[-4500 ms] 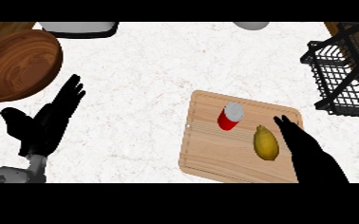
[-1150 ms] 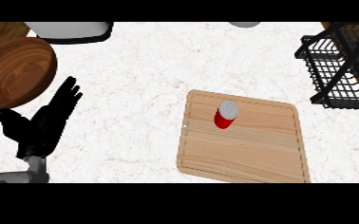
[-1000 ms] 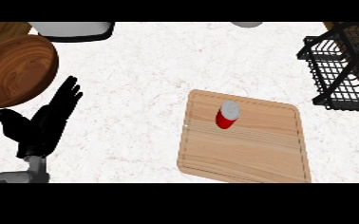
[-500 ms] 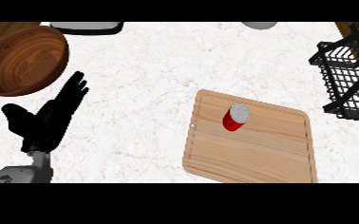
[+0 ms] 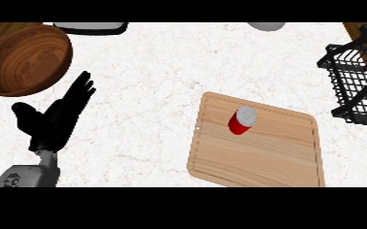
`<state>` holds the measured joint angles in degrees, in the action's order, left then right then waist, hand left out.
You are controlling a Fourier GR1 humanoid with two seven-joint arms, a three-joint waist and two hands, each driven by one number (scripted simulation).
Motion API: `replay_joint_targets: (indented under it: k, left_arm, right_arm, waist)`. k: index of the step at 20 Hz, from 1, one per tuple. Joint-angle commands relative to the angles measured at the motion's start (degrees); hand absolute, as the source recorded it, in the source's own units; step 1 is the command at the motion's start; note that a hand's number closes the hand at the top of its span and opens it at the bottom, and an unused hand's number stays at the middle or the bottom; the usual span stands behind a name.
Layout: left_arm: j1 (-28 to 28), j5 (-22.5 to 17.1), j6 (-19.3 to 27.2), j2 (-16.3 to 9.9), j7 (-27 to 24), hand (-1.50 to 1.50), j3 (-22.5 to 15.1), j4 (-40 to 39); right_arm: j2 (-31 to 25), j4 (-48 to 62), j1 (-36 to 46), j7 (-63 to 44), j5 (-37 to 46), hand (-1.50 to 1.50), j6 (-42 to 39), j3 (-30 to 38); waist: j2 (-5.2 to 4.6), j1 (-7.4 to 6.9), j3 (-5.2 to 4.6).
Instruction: Pick the lemon from the cutting board and place it in the tiered basket
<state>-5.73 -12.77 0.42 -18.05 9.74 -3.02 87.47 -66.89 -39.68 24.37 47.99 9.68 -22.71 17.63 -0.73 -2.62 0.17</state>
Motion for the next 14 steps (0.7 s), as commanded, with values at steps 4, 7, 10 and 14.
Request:
replay_joint_targets:
  k: [4, 7, 10, 14]
  left_arm:
    - [-3.1, 1.1, 1.1, 0.6, 2.1, 0.0, 0.6, -0.9]
    - [-0.6, 0.1, -0.5, -0.1, 2.1, 0.0, 1.3, 1.1]
    - [1.0, 1.8, 1.5, 1.4, 2.2, 0.0, 0.1, 3.4]
    - [1.2, 0.9, 0.0, 0.6, 3.4, 0.0, 1.2, 4.1]
  right_arm:
    - [1.1, 4.4, 10.2, 1.2, 4.1, 1.5, -6.6, -6.9]
    - [3.3, 6.8, 11.5, 1.5, 4.6, 1.5, -5.8, -7.6]
    - [6.8, 8.1, 15.2, -0.8, 7.5, 1.5, -2.8, -10.7]
    - [6.1, 14.2, 14.6, 7.2, 10.5, 1.5, 1.1, -11.1]
  waist:
    - [0.12, 0.38, -0.09]
    - [0.35, 0.88, -0.1]
    - [0.28, 0.33, -0.09]
    - [0.22, 0.63, -0.02]
